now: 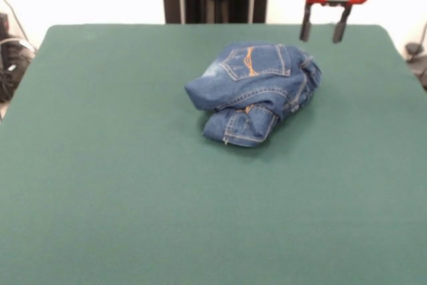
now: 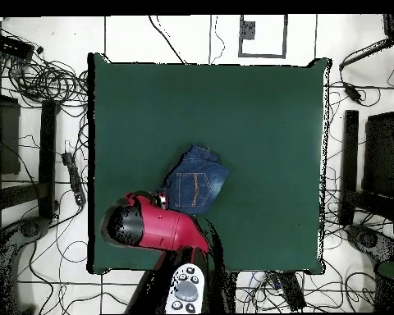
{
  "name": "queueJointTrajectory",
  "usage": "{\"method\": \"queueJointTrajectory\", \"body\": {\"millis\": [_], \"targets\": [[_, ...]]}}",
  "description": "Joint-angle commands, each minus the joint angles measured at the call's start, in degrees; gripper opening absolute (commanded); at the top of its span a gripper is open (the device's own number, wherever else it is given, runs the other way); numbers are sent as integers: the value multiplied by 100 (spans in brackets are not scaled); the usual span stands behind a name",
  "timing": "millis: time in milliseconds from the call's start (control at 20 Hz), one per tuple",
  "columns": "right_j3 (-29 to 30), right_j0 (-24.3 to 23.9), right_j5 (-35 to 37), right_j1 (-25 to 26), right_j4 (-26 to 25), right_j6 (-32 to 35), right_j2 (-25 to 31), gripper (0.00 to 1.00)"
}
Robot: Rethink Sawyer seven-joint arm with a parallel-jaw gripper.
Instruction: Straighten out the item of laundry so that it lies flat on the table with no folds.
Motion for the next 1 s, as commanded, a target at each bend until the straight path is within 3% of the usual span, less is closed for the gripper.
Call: {"method": "queueJointTrajectory", "body": {"millis": [50, 400, 650, 1000], "targets": [[-635, -218, 393, 515, 303, 1206, 338, 100], [-348, -437, -80, 434, 269, 1244, 571, 100], [-444, -531, 314, 419, 207, 1138, 520, 100], [-557, -468, 135, 696, -36, 972, 448, 100]]}}
